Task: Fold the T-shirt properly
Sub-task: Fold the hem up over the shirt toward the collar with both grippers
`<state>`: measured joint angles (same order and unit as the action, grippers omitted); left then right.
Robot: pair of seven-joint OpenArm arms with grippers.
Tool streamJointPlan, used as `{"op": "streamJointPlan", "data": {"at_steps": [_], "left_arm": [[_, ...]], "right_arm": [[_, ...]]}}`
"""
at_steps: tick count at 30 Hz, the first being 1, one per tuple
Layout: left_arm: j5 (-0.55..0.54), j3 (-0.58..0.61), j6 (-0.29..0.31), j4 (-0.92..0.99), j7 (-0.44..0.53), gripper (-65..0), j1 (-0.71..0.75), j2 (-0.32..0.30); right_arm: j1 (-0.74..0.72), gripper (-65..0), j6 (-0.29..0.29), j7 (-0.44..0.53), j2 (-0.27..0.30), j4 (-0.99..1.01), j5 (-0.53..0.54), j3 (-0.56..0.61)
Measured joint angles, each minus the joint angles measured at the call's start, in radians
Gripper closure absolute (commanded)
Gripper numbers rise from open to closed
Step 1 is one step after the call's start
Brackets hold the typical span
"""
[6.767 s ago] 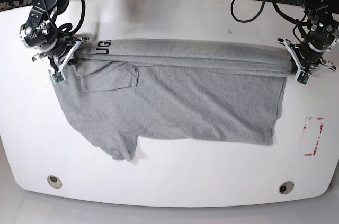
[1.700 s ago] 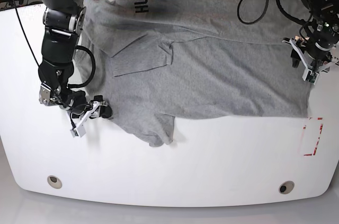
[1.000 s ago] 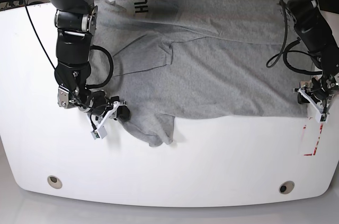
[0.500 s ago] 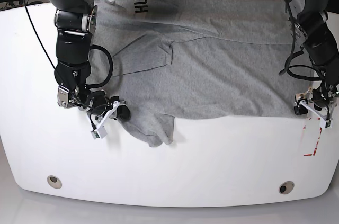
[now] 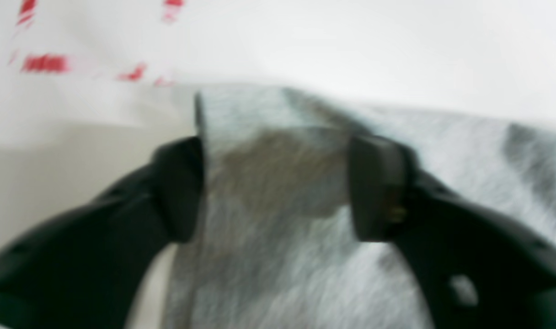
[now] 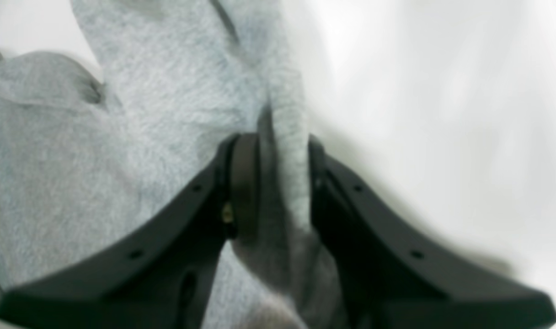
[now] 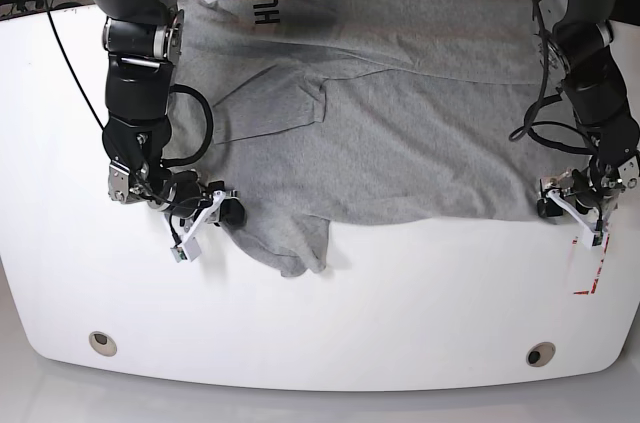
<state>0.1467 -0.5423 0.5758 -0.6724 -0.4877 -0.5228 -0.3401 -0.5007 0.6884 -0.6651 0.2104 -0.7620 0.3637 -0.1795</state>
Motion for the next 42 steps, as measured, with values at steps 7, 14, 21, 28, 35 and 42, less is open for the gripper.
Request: {"op": "streamJointPlan", "data": {"at_steps": [7,14,21,28,35,42], "left_arm": [[-0.009,0.001,0.000,0.059,0.063,-2.2,-0.002,-0.005],[-0.004,-0.003,0.002,0.005,0.039,0.0,0.008,0.003],[0.001,-0.007,0.033,-0.157,-0.037,0.0,0.031,0.011],[-0.010,-0.005,0.123,-0.262,-0.122,0.0,0.031,0.035],[-0.015,-0.047,0.130,-0.429,-0.224,0.0,0.123,0.037],[-0.019,-0.054,0.129,-0.572,-0.272,0.0,0.236,0.063]], "right_arm": [[0.014,0.0,0.000,-0.008,0.001,-0.072,-0.001,0.000],[0.033,0.0,0.000,-0.069,0.003,-0.186,-0.004,0.000],[0.036,0.0,0.004,-0.155,0.021,-0.340,-0.001,-0.002],[0.037,0.0,0.005,-0.237,0.045,-0.447,0.003,-0.036],[0.104,0.0,0.014,-0.339,0.045,-0.623,0.016,-0.109],[0.229,0.0,0.011,-0.369,0.045,-0.778,0.008,-0.121]]}}
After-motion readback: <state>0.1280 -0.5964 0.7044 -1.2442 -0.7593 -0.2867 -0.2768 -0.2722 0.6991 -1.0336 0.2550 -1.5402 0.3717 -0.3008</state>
